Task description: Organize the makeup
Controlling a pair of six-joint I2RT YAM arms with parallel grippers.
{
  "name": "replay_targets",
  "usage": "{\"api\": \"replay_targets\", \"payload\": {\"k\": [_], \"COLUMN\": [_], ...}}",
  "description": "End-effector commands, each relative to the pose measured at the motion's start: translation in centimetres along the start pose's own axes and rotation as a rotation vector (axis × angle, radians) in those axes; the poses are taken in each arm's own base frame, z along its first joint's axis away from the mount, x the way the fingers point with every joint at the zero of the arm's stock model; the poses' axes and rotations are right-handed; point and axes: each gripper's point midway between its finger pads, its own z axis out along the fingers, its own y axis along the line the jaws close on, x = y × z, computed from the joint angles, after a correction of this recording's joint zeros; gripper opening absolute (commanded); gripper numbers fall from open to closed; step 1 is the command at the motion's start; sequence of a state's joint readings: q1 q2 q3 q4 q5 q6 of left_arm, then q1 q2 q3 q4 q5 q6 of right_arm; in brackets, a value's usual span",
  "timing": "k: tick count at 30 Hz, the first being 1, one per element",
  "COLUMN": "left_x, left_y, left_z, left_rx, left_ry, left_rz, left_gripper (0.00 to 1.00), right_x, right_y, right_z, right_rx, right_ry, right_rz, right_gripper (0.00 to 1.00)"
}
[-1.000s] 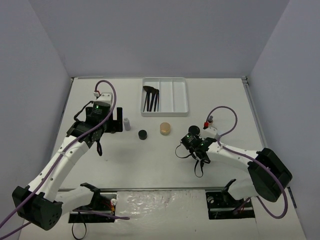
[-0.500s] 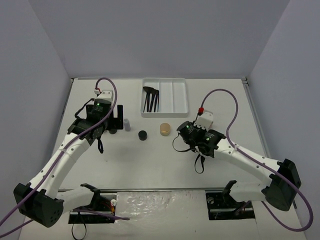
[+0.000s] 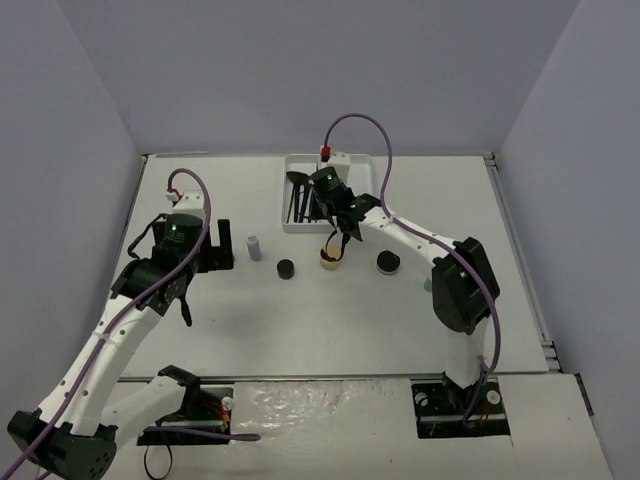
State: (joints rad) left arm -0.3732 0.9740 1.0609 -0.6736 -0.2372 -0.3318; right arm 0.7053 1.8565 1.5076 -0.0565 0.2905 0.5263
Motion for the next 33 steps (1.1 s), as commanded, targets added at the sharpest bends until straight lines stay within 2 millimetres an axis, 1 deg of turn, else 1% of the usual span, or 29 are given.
{"api": "replay_targets", "payload": {"k": [1,2,3,4,6,8,10,13,14,16,17,18,19,20,22,24,26,27,29,32,33], "left_x": [0.5,1.0,1.4,2.0,2.6,3.2,3.1,2.9,2.9,2.9,3.0,3.0,2.9,2.9,2.9,2.9,2.8,2.8,2.6,2.6,2.5], "left_y": [0.6,0.7,0.8,0.9,1.1,1.2,1.3,1.3,1.4,1.6,1.6,1.6,1.6,1.7,1.8,1.9,2.0,2.1,2.3,2.4,2.4], "left_z": [-1.1,-0.9,-1.1,-1.1,-1.3,-1.2,-1.3,-1.1,-1.1,-0.9,-0.9,-0.8,-0.8,-0.8,-0.8,-0.8,-0.8,-0.8,-0.8,-0.7,-0.6], "left_rx": [0.004,0.001,0.007,0.01,0.011,0.011,0.014,0.006,0.0,-0.011,-0.014,-0.018,-0.019,-0.022,-0.028,-0.031,-0.036,-0.04,-0.052,-0.06,-0.063], "left_ry": [-0.031,-0.019,-0.026,-0.021,-0.023,-0.02,-0.035,-0.044,-0.04,-0.034,-0.032,-0.03,-0.034,-0.038,-0.04,-0.04,-0.043,-0.046,-0.052,-0.054,-0.055], "left_rz": [-0.034,-0.031,-0.033,-0.028,-0.027,-0.024,-0.027,-0.026,-0.022,-0.018,-0.015,-0.013,-0.014,-0.016,-0.016,-0.016,-0.016,-0.016,-0.017,-0.015,-0.015], "left_gripper": [0.97,0.97,0.97,0.97,0.97,0.97,0.97,0.97,0.97,0.97,0.97,0.97,0.97,0.97,0.97,0.97,0.97,0.97,0.97,0.97,0.97], "right_x": [-4.4,-4.5,-5.4,-4.9,-3.2,-3.3,-2.8,-1.9,-1.8,-1.8,-1.9,-2.2,-2.1,-2.9,-5.1,-6.2,-6.6,-6.4,-5.0,-2.6,-2.3], "right_y": [3.8,3.6,4.4,4.5,4.2,4.6,4.4,4.0,4.0,3.9,3.8,3.7,3.5,3.4,3.5,2.9,1.6,0.8,-1.1,-3.7,-4.2], "right_z": [4.4,4.5,5.4,6.8,9.5,10.6,12.0,13.4,13.5,13.4,13.1,12.7,12.5,11.6,9.4,7.1,4.3,3.1,1.3,-1.1,-2.1], "right_rx": [-0.13,-0.128,-0.141,-0.138,-0.129,-0.14,-0.134,-0.124,-0.126,-0.128,-0.128,-0.128,-0.125,-0.125,-0.142,-0.144,-0.136,-0.127,-0.092,-0.054,-0.055], "right_ry": [-0.105,-0.106,-0.129,-0.121,-0.088,-0.09,-0.085,-0.069,-0.067,-0.062,-0.062,-0.068,-0.066,-0.078,-0.116,-0.132,-0.138,-0.131,-0.094,-0.044,-0.041], "right_rz": [-0.011,-0.01,-0.019,-0.027,-0.036,-0.033,-0.033,-0.026,-0.022,-0.02,-0.023,-0.025,-0.035,-0.045,-0.056,-0.07,-0.09,-0.107,-0.151,-0.192,-0.196], "right_gripper": [0.0,0.0,0.0,0.0,0.0,0.0,0.01,0.14,0.2,0.29,0.37,0.41,0.45,0.51,0.6,0.65,0.72,0.77,0.88,0.95,0.95]}}
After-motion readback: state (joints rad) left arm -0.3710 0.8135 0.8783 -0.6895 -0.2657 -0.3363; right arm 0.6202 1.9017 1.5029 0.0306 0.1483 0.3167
